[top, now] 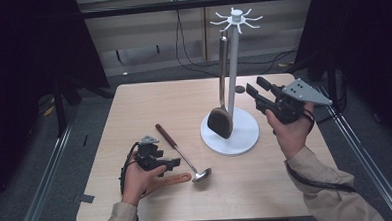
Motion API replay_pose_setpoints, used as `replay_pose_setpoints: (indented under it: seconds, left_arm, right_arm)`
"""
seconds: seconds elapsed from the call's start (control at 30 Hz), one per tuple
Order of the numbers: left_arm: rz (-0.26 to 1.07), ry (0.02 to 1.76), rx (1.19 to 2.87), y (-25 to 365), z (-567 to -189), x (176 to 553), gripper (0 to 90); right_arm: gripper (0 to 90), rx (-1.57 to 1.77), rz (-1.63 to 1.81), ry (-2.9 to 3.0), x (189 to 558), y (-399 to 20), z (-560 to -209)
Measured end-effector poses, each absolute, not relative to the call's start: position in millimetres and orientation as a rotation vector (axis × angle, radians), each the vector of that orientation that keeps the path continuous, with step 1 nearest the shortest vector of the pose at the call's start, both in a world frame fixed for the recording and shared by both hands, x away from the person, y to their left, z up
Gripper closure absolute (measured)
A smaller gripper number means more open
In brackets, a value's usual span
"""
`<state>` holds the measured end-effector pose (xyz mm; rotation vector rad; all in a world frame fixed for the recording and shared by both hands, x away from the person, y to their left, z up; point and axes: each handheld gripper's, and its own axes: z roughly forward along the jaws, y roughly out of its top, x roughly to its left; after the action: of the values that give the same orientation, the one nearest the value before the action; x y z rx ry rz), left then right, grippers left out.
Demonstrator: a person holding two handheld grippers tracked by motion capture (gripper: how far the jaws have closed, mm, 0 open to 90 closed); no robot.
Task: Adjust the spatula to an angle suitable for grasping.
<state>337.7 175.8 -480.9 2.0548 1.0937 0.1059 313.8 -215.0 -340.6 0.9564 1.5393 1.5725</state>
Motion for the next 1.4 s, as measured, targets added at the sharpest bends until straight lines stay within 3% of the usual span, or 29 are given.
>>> replay_pose_setpoints:
  seconds: [0.2, 0.37, 0.4, 0.43, 0.6, 0.67, 0.8, 1.07, 1.4]
  left_arm:
    - [0.115, 1.110, 2.047, 172.8, -479.9, 340.0, 23.5]
    - [0.126, 1.115, 2.061, 167.1, -478.8, 340.7, 40.3]
    - [0.136, 1.132, 2.052, 165.7, -478.8, 340.5, 40.3]
    - [0.141, 1.141, 2.069, 164.9, -477.7, 340.9, 48.6]
    - [0.181, 1.145, 2.107, 164.0, -477.8, 343.0, 61.7]
    - [0.206, 1.183, 2.106, 164.6, -479.4, 345.8, 73.8]
    - [0.233, 1.225, 2.103, 166.3, -481.2, 351.0, 88.6]
    - [0.242, 1.242, 2.085, 158.7, -482.1, 357.4, 90.0]
    - [0.249, 1.263, 2.089, 152.7, -489.4, 362.1, 90.0]
  right_arm:
    - [40.8, 1.003, 1.549, 1.596, 309.6, -217.1, -357.8]
    - [32.9, 1.057, 1.504, 1.631, 303.7, -220.5, -377.6]
    - [32.0, 1.064, 1.501, 1.637, 302.2, -221.2, -381.5]
    - [29.1, 1.081, 1.478, 1.653, 299.2, -222.5, -388.8]
    - [24.3, 1.070, 1.423, 1.696, 297.6, -226.7, -400.3]
    - [21.2, 1.088, 1.420, 1.713, 298.5, -230.9, -408.0]
    - [17.5, 1.101, 1.404, 1.740, 300.2, -234.5, -415.9]
    - [11.8, 1.092, 1.416, 1.737, 297.2, -239.2, -418.7]
    - [11.1, 1.082, 1.429, 1.738, 294.4, -237.1, -414.6]
